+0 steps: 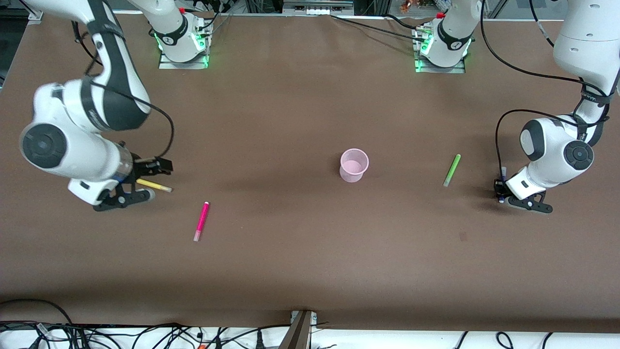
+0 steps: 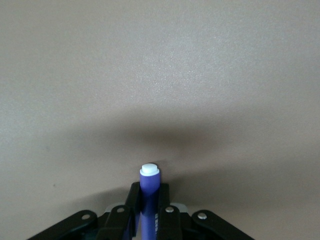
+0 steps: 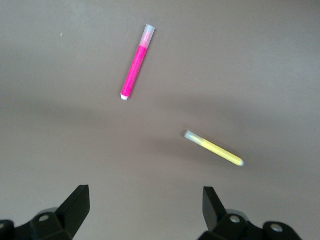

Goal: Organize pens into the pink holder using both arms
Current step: 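Grasp the blue pen with the left gripper while the right gripper reaches the magenta marker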

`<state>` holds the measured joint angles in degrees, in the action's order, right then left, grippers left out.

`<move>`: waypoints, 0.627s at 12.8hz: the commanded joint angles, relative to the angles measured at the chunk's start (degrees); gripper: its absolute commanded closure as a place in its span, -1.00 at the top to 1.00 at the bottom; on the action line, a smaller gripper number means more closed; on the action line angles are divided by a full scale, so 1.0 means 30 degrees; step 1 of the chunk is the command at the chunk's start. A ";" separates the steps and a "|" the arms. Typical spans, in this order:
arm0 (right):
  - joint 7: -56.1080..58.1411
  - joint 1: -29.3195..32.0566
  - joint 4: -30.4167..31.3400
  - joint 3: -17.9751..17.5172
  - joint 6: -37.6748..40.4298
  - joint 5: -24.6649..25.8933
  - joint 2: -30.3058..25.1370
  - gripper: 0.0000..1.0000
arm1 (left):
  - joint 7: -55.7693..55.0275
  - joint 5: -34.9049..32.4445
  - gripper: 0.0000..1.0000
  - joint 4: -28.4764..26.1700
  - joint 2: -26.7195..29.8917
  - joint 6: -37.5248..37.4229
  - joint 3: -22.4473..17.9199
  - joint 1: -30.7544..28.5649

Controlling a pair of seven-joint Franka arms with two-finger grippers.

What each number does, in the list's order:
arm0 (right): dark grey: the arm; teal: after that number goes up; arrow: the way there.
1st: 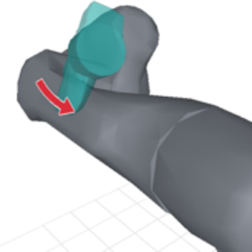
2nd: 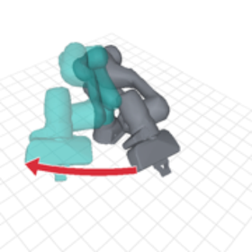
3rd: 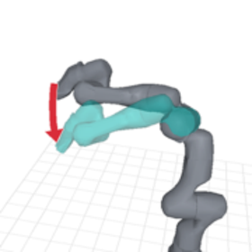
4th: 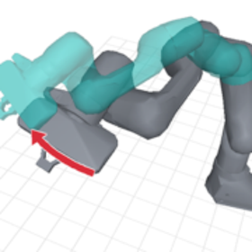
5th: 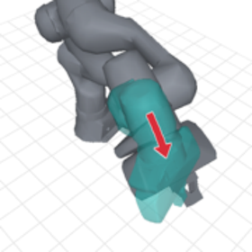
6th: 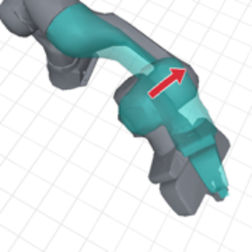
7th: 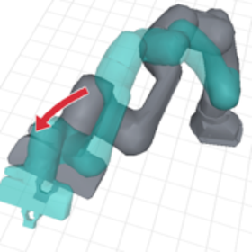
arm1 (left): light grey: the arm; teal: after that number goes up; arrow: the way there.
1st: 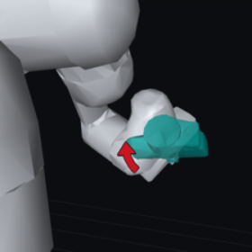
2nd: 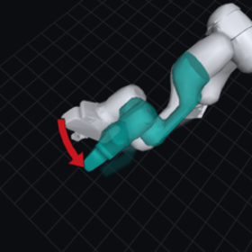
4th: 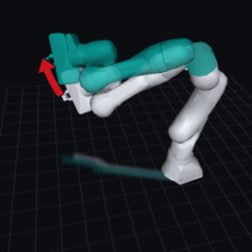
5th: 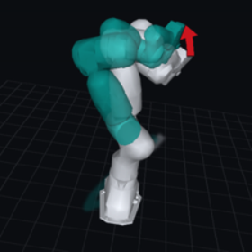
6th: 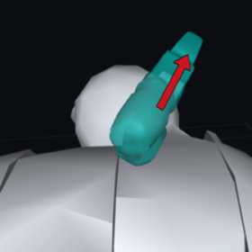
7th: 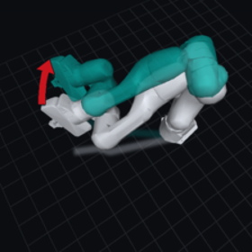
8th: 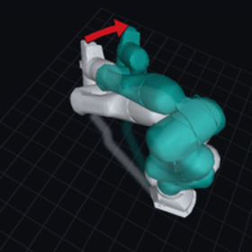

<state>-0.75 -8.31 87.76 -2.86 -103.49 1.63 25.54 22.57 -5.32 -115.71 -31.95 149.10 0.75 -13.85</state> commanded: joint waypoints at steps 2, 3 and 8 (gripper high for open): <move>-0.3668 -0.0746 -0.0309 -0.0014 -0.2262 -0.0278 0.2407 0.99 | 0.0330 0.0281 -1.00 0.0307 -0.0191 0.0020 0.0248 -0.0187; -0.4226 -0.0862 -0.0309 -0.0014 -0.3200 -0.0278 0.3081 0.99 | 0.0330 0.0281 -1.00 0.0336 0.0071 -0.0591 0.0539 -0.0187; -0.5310 -0.0952 -0.0279 -0.0014 -0.5842 -0.0337 0.5546 0.97 | 0.0300 0.0193 -1.00 0.2084 0.1860 -0.5532 0.2033 -0.0099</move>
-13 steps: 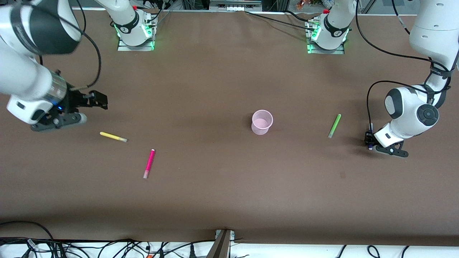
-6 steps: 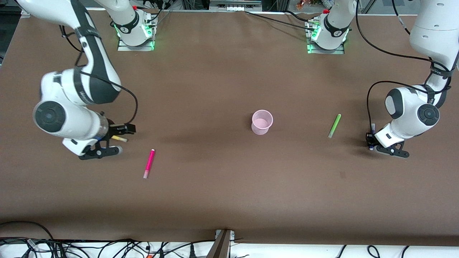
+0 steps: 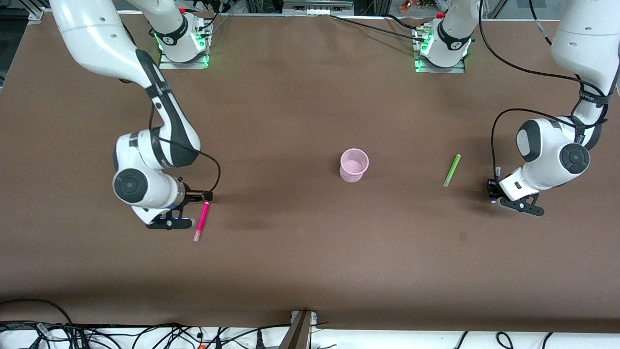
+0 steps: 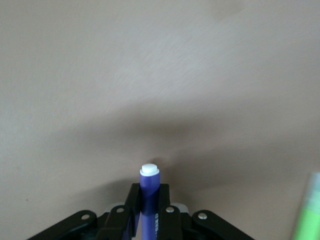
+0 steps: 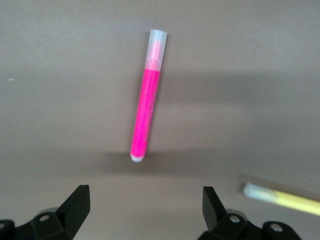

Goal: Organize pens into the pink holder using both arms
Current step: 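Grasp the blue pen with the left gripper while the right gripper reaches the magenta marker, then carry the blue pen toward the cup while the right gripper grasps the marker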

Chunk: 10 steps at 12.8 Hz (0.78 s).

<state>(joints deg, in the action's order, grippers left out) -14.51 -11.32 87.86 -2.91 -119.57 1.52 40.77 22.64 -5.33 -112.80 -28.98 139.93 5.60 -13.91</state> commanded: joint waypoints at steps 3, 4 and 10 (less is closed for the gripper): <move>-0.1931 0.0022 -0.0254 0.0002 -0.1510 -0.0301 0.1320 0.93 | 0.0334 0.0251 -1.00 0.5126 0.0902 -0.8041 0.1788 -0.0079; -0.1931 0.0022 -0.0138 0.0002 -0.1570 -0.0330 0.1322 0.87 | 0.0335 0.0281 -1.00 0.6213 0.0902 -0.9684 0.2519 -0.0079; -0.1814 0.0080 -0.0078 0.0002 -0.2009 -0.1414 0.1820 -0.36 | 0.0363 0.1530 -1.00 0.7542 0.0844 -1.0669 0.8235 -0.0109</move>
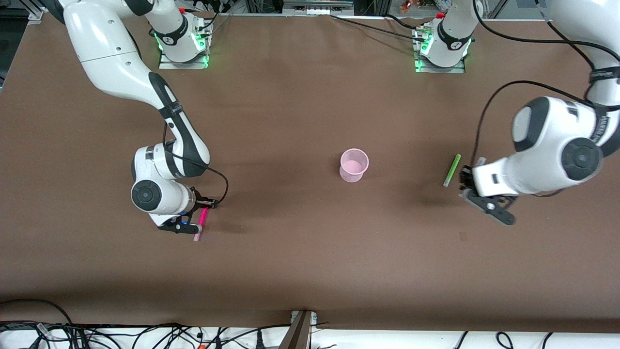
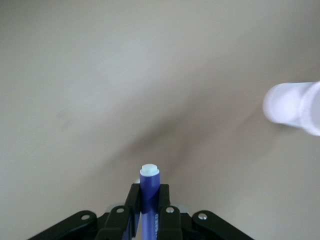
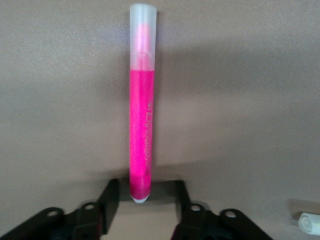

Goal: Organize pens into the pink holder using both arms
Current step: 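Carry the blue pen toward the cup while the right gripper grasps the marker, then drop the blue pen into the pink cup while the right gripper lifts the marker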

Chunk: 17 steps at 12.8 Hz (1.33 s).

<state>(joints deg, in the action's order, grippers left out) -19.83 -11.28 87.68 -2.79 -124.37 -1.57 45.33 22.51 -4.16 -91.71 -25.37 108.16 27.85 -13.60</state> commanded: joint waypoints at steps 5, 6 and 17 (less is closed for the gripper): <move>0.0253 0.0067 -0.0048 -0.0035 -0.0146 -0.0385 0.0242 -1.00 | 0.3675 0.6747 -1.00 0.0134 -0.0916 0.2813 0.1848 0.0428; 0.0224 0.0009 -0.0106 -0.0064 0.0261 -0.0443 0.0182 -1.00 | 0.5108 0.6866 -1.00 -0.0275 -0.1209 0.4129 0.1938 0.0692; -0.1178 0.0126 -0.4381 -0.0182 1.0337 -0.6856 -0.0462 -1.00 | 1.0747 0.7922 -1.00 -0.6225 -0.1388 1.4128 0.5367 0.0898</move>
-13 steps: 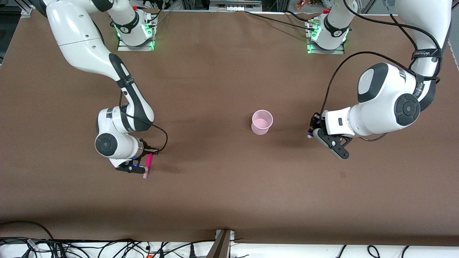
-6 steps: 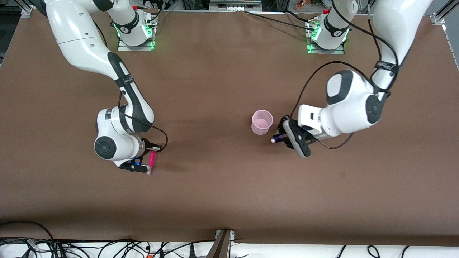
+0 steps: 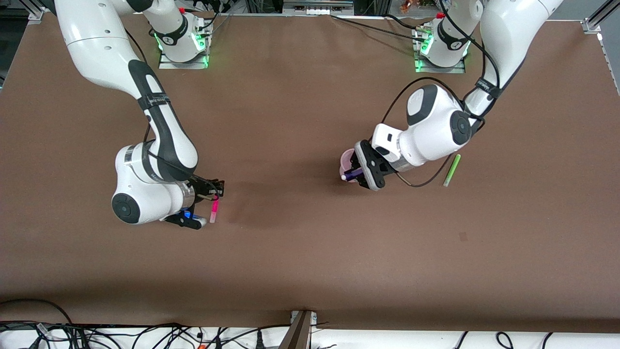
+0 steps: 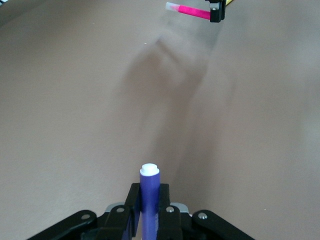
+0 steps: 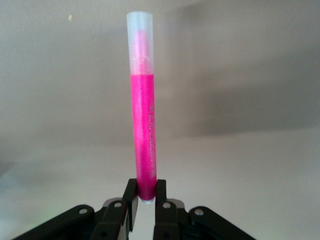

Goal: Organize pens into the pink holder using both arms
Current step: 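Drop the blue pen into the pink cup while the right gripper lifts the marker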

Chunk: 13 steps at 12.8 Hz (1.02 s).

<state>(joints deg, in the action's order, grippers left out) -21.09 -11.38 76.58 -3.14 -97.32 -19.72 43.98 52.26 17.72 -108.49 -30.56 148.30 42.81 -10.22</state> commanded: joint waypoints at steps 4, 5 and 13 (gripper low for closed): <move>-0.2807 0.0073 -0.1823 -0.0067 0.3199 -0.2591 -0.0332 -1.00 | 0.0833 0.0625 -1.00 -0.1452 0.0168 0.1689 0.1051 -0.0111; -0.3335 0.0072 -0.2116 -0.0096 0.3551 -0.3147 -0.0332 -1.00 | 0.0833 0.0625 -1.00 -0.1656 0.0109 0.1863 0.1051 -0.0052; -0.8371 0.0014 -0.3112 -0.0857 0.4462 -0.5438 -0.0390 -1.00 | 0.0075 0.0625 1.00 -0.1455 0.0456 0.1374 0.1460 -0.0401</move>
<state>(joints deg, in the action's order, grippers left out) -41.20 -11.49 68.92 -4.65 -85.08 -35.02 43.02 52.46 17.73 -113.03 -31.20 154.20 45.90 -9.85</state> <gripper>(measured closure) 0.824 0.485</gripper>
